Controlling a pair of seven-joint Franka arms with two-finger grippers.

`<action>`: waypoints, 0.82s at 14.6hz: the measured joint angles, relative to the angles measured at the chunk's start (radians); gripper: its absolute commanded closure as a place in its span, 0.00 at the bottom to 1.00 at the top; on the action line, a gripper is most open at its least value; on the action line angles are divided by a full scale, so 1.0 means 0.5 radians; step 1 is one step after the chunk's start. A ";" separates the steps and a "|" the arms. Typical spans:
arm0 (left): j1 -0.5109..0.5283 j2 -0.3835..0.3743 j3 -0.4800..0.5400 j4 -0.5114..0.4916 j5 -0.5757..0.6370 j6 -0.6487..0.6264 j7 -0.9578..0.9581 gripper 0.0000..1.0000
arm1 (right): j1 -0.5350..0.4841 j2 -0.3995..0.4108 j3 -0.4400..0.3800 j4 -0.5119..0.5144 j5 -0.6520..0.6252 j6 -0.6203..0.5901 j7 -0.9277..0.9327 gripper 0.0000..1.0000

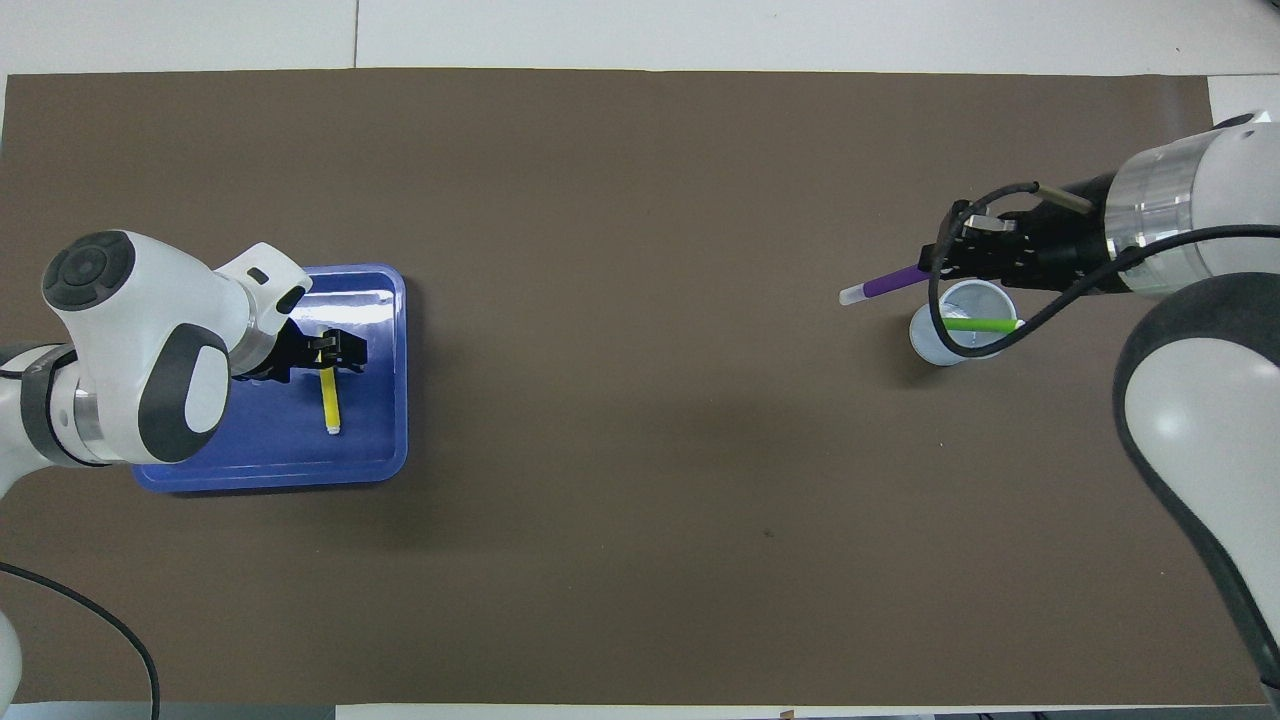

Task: Right arm passes pens to left for tray arrangement
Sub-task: 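Grasp the purple pen from the white cup with the right gripper, then carry the purple pen toward the left gripper while the left gripper opens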

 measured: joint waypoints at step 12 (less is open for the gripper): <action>0.015 -0.099 -0.013 0.879 -0.544 -0.922 -1.075 0.00 | 0.491 0.286 0.010 0.330 0.439 0.338 1.202 1.00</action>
